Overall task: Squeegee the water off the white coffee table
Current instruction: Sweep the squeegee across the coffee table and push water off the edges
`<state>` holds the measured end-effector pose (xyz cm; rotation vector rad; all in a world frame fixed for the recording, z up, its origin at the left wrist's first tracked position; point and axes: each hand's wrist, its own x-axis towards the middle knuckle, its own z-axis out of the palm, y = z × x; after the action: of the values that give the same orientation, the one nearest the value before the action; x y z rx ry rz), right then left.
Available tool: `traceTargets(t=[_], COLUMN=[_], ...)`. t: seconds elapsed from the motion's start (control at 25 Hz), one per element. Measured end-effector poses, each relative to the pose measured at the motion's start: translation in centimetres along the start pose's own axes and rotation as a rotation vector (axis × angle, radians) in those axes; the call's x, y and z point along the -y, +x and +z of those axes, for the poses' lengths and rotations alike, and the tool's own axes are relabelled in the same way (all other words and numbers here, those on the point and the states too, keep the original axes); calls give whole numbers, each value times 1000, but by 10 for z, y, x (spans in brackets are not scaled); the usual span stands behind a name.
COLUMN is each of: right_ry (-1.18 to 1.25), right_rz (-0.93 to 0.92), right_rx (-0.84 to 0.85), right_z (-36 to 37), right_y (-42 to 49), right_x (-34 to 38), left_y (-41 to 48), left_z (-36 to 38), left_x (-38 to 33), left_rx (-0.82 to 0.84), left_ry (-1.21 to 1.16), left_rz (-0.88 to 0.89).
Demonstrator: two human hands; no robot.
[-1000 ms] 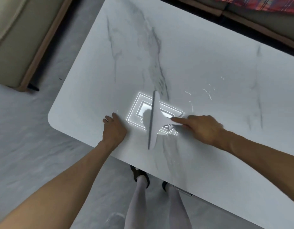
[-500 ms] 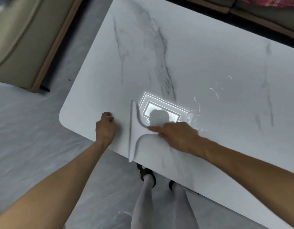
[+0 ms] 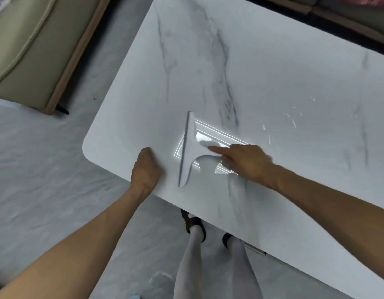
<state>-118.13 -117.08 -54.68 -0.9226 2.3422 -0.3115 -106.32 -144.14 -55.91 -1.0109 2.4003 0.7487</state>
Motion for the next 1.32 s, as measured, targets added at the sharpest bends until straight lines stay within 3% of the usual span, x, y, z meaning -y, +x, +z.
traceTargets(t=[0.16,0.32,0.48,0.56,0.64,0.72,1.0,1.16,1.32], right_ry=[-8,-121,-18,94,40,-25,31,-53,-203], right_rz=[243,364,177,37,-146,-194,-25,212,288], right_rx=[-16,-21,-57,51,161,205,129,143,74], right_z=[-26,-42,-28,-5,23,39,20,-1,-13], right_y=[-85,-131,-99,-66,-38,-26,-110,-175,-224], right_x=[-73,-92,-29,21,67,89,-11,-79,-108], left_y=[-1,0,-3,-8,-16,-24,-46,-60,-74], left_z=[18,20,9,5,4,7,35,61,85], left_x=[-27,-30,-9,4,15,21,-11,-42,-61], left_rx=[56,26,-45,-54,-55,-57,57,178,196], left_ry=[97,88,-72,-72,-51,-33,184,286,334], left_rz=[133,88,-23,-61,-91,-77,290,442,549])
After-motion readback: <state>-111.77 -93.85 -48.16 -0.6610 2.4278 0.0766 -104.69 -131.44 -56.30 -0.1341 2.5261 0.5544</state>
